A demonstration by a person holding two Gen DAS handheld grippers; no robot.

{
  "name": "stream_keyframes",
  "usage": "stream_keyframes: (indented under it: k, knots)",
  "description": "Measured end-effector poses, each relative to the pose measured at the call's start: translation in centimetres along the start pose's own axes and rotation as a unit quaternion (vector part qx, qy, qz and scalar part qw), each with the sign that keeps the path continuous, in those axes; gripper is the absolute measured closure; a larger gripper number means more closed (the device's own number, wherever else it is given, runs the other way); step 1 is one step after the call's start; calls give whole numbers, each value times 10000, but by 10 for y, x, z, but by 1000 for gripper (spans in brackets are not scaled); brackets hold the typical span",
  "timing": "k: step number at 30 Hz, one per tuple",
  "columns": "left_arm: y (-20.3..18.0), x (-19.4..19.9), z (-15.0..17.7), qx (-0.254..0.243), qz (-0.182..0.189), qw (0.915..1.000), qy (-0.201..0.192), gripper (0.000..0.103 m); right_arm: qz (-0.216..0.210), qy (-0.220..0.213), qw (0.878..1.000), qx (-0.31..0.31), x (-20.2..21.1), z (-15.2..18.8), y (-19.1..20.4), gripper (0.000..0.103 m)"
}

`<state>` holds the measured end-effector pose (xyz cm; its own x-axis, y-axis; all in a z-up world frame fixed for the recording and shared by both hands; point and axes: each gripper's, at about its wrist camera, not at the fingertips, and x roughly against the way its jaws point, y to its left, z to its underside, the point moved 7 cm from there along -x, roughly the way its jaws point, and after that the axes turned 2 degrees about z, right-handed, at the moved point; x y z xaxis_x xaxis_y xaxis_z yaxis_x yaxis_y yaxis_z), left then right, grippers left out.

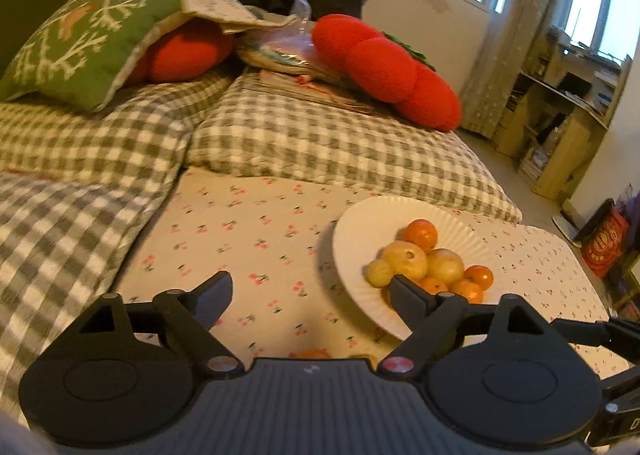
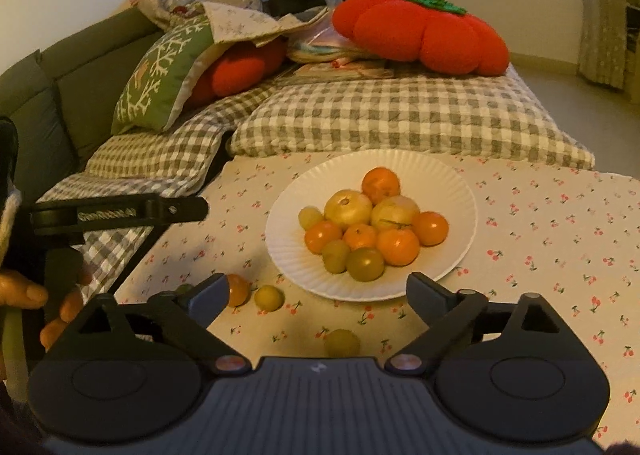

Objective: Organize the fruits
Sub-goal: 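Withdraw both grippers toward the last loose fruits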

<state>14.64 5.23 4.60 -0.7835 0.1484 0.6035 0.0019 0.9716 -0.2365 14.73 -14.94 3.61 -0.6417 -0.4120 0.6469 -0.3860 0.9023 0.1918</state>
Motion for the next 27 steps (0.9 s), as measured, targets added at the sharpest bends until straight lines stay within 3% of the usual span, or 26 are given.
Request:
stream_keyframes:
  k: [6, 15, 20, 27]
  knots:
    - [24, 15, 16, 129, -373, 9991, 120, 12, -81, 240, 9994, 243, -6, 12, 15, 2]
    - [38, 9, 46, 48, -634, 9950, 775, 9, -69, 561, 9940, 936, -21, 33, 37, 1]
    - [39, -4, 58, -219, -781, 9910, 1068, 9, 162, 626, 9910, 1171, -30, 40, 38, 1]
    - [39, -22, 68, -375, -853, 9858, 1395, 9, 415, 844, 9901, 1038, -49, 49, 27, 7]
